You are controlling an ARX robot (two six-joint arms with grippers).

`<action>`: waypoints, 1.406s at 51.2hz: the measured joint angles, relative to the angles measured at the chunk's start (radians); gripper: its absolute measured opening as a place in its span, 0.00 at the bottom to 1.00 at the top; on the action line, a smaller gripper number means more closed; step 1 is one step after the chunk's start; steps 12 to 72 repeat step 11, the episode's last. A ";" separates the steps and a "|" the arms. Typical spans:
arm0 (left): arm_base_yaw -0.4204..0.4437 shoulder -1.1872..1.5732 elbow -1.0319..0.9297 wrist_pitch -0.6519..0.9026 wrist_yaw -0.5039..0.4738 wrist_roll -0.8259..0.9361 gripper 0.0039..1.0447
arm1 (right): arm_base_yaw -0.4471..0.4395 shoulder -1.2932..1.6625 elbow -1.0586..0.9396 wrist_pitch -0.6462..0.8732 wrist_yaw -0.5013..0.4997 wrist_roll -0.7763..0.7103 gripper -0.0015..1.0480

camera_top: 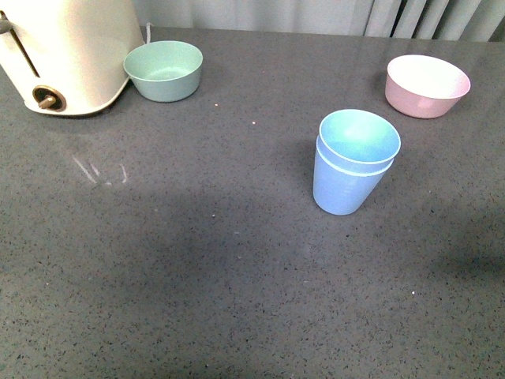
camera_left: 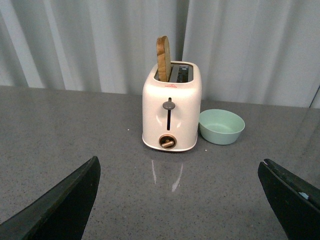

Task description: Stack blue cups with both arms

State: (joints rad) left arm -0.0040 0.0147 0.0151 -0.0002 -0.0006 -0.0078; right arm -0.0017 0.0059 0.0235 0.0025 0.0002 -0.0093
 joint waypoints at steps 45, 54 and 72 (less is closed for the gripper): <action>0.000 0.000 0.000 0.000 0.000 0.000 0.92 | 0.000 0.000 0.000 0.000 0.000 0.000 0.91; 0.000 0.000 0.000 0.000 0.000 0.000 0.92 | 0.000 0.000 0.000 0.000 0.000 0.000 0.91; 0.000 0.000 0.000 0.000 0.000 0.000 0.92 | 0.000 0.000 0.000 0.000 0.000 0.000 0.91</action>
